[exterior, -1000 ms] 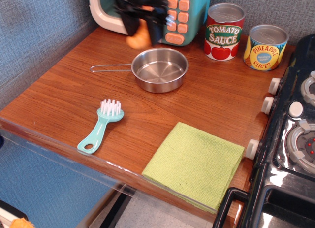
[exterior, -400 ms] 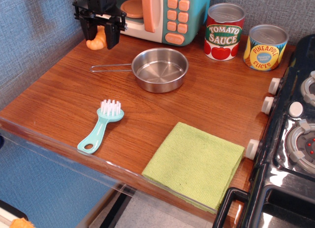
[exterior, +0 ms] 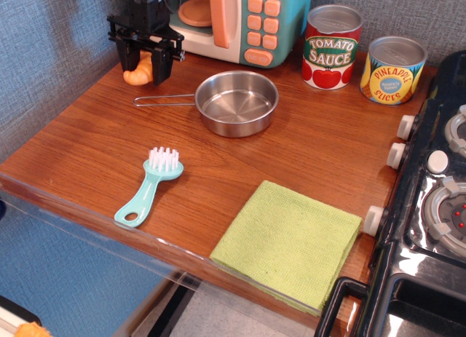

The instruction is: Place the croissant in front of the microwave.

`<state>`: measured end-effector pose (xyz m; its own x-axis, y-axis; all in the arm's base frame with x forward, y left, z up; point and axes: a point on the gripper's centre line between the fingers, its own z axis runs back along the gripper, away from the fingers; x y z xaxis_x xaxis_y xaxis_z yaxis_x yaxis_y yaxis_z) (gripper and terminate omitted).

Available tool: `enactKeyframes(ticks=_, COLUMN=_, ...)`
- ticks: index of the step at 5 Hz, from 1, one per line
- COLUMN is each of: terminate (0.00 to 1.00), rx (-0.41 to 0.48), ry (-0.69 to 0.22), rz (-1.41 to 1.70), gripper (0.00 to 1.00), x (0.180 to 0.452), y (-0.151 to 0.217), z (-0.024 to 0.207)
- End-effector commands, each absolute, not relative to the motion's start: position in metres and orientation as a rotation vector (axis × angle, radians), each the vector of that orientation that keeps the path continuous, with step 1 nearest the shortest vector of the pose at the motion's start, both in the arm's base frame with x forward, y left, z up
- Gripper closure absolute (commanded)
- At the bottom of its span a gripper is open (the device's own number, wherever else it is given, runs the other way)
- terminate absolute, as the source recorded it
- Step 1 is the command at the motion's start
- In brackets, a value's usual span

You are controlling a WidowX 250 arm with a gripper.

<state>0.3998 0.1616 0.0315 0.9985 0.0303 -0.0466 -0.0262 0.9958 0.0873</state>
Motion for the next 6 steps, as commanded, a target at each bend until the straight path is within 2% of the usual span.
enactKeyframes(ticks=1, terminate=0.0, rx=0.102, ry=0.015, rz=0.041, gripper=0.0, x=0.393, y=0.169, z=0.051)
enactKeyframes(ticks=2, terminate=0.0, rx=0.112, ry=-0.019, rz=0.026, gripper=0.0, x=0.39, y=0.165, z=0.07)
enactKeyframes(ticks=4, terminate=0.0, rx=0.119, ry=-0.145, rz=0.017, gripper=0.0, x=0.367, y=0.149, z=0.134)
enactKeyframes(ticks=6, terminate=0.0, rx=0.067, ry=-0.141, rz=-0.019, gripper=0.0, x=0.357, y=0.132, z=0.137)
